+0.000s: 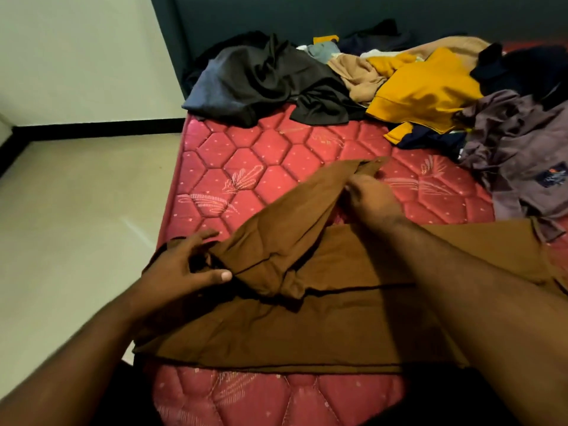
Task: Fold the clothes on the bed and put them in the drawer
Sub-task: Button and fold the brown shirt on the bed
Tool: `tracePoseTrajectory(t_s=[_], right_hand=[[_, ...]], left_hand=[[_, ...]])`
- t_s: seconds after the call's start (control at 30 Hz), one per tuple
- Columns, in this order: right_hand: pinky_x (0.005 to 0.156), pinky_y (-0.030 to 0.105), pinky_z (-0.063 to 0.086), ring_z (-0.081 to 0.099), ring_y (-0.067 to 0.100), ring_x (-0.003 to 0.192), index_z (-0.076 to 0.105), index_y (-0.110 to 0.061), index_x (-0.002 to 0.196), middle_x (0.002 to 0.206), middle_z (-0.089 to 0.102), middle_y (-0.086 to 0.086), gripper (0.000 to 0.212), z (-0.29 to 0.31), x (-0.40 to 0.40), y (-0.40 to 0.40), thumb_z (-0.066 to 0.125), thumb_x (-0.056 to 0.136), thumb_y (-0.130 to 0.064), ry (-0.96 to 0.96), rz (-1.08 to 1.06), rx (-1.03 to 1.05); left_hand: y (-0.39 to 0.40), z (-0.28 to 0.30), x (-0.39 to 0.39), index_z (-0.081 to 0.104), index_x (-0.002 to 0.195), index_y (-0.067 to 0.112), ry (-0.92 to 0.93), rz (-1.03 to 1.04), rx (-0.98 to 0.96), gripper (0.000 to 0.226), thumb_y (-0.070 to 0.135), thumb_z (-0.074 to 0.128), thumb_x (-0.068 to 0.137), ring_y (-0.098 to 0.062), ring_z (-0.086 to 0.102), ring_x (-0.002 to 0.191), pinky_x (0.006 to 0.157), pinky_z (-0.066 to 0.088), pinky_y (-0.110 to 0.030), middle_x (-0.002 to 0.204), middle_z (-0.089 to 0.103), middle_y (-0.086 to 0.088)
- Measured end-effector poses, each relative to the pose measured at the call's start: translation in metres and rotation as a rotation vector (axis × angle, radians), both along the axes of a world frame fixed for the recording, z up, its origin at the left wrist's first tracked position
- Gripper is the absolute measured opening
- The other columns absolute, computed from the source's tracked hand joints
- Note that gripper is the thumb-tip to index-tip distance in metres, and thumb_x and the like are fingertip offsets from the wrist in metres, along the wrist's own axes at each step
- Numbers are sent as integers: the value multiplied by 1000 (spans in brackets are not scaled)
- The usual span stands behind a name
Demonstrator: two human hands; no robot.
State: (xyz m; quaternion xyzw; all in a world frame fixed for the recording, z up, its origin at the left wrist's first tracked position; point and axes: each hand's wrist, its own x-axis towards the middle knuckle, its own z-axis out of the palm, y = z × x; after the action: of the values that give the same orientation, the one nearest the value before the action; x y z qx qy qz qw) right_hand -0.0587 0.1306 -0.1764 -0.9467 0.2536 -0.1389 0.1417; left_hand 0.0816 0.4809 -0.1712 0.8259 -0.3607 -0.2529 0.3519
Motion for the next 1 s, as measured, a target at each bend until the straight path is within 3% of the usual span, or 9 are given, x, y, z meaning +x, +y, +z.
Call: tracePoseTrajectory(t_s=[0.1,0.27,0.33,0.5,0.57,0.67,0.77,0.87,1.0], right_hand=[[69,33,34,55,32,82,57,-5,87,87,59,14,15,34,-49,27,47,95,-13,-181,36,-49],[60,28,43,63,10,71,58,-29,70,73,64,-8,40,55,-164,88,49,78,-68,360,132,71],[58,24,43,55,1,64,54,-32,62,67,57,-13,49,54,-168,96,48,75,-78,206,88,118],[97,35,43,54,18,114,57,-25,125,125,58,-3,54,45,-122,86,55,84,-60,200,163,21],[94,32,41,55,16,115,56,-32,122,123,60,-8,45,46,-110,95,55,84,-56,382,240,17],[77,25,39,58,16,95,51,-33,97,95,61,-5,20,43,-122,140,59,83,-46,283,382,114],[101,29,40,47,12,117,53,-29,119,125,50,-4,46,41,-151,198,63,81,-53,490,559,300],[107,31,37,44,10,125,59,-23,124,133,46,-6,49,48,-159,222,68,83,-48,734,691,427],[75,12,41,55,-6,85,65,-24,81,83,58,-22,8,58,-127,210,69,84,-31,-16,489,531]], left_hand=[[0,-7,6,51,134,34,-238,-110,152,87,65,69,54,-7,56,110,95,47,-34,117,58,16],[26,-26,-6,58,98,30,-528,-111,-27,35,36,71,66,-19,59,85,69,46,-34,91,60,10],[35,-35,-12,56,99,30,-704,-170,-48,34,35,67,68,-25,56,80,67,39,-32,89,57,3],[48,-40,-22,68,100,25,-791,-244,53,36,22,74,64,-33,58,109,85,47,-46,117,62,-6],[58,-40,-25,72,95,23,-786,-171,63,30,19,68,66,-35,58,111,86,48,-47,121,62,-8],[63,-32,-33,73,77,14,-453,227,-171,20,2,58,73,-32,58,108,87,48,-38,118,61,-12],[50,-13,-32,64,93,18,17,643,-284,7,13,61,90,-28,63,99,83,51,-33,106,64,-8],[37,-6,-21,36,138,25,255,554,-203,71,44,75,81,-26,64,104,90,54,-43,120,61,0],[15,1,-14,44,143,26,364,438,-371,77,-3,74,79,-17,66,101,81,59,-33,124,62,-2]])
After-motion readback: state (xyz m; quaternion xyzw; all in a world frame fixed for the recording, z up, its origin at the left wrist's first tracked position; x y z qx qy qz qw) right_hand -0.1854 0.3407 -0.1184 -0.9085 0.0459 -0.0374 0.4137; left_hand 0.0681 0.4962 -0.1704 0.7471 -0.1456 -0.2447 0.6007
